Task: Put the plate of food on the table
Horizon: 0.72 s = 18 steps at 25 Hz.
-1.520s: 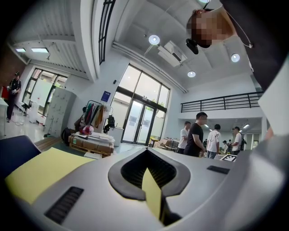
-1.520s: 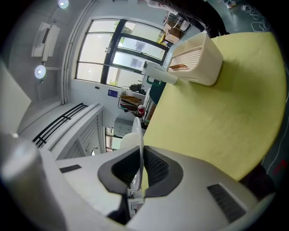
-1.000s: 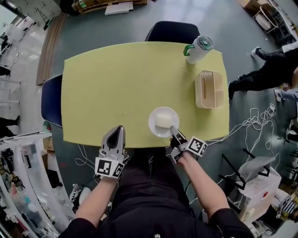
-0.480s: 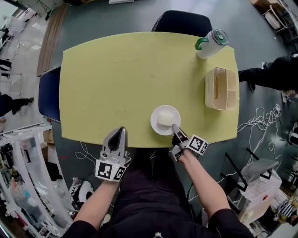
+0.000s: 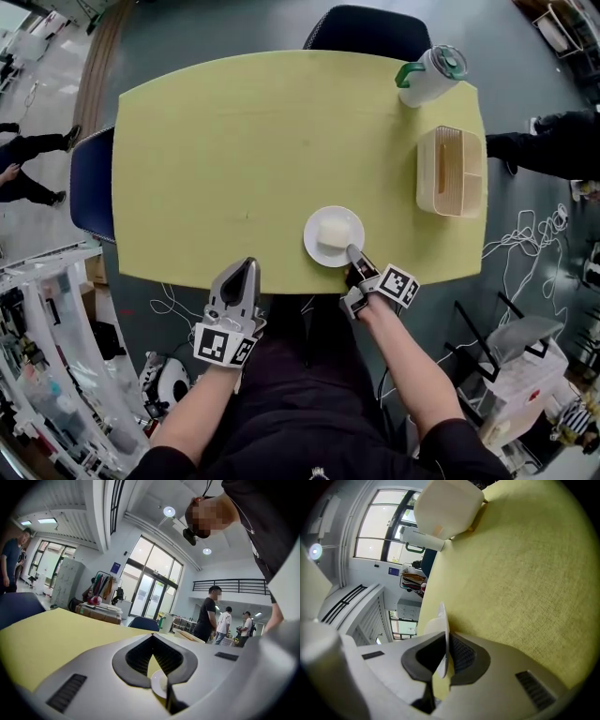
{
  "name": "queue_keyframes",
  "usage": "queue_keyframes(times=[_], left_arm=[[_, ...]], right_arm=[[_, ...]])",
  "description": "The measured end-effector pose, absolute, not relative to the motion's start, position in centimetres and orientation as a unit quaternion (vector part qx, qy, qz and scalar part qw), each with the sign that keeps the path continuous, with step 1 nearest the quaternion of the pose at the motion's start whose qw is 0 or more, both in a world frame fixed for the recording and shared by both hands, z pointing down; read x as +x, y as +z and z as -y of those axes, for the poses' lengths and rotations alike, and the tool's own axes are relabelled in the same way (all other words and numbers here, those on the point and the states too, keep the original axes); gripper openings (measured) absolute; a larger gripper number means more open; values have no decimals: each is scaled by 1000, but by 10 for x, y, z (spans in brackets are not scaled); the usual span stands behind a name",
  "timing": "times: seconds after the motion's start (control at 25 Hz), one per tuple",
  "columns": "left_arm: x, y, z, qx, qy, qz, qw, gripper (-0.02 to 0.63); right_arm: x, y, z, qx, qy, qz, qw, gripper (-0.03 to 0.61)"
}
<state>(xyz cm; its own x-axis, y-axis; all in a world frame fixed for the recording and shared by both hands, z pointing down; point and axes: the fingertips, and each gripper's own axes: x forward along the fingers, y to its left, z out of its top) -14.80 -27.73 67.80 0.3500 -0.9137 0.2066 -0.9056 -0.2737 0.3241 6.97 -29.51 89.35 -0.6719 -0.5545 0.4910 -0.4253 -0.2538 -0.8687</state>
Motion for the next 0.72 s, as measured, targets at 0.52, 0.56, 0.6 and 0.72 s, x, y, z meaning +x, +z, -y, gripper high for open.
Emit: queue_keyframes(times=[0.52,0.56,0.6,0.72], left_arm=[[-144,691,271,798,-1,562,219,9],[-144,692,271,797,-1,562,220,8],[-144,693,271,797,0,562,221,8],[-145,695,271,796,2,562,224,8]], right_arm=[[72,890,300,-467,-650,-599,-25,31],[72,889,300,-472,-645,-600,-34,35],[73,889,300,-476,-640,-601,-43,46],[76,891,298,-487,-625,-606,-73,74]])
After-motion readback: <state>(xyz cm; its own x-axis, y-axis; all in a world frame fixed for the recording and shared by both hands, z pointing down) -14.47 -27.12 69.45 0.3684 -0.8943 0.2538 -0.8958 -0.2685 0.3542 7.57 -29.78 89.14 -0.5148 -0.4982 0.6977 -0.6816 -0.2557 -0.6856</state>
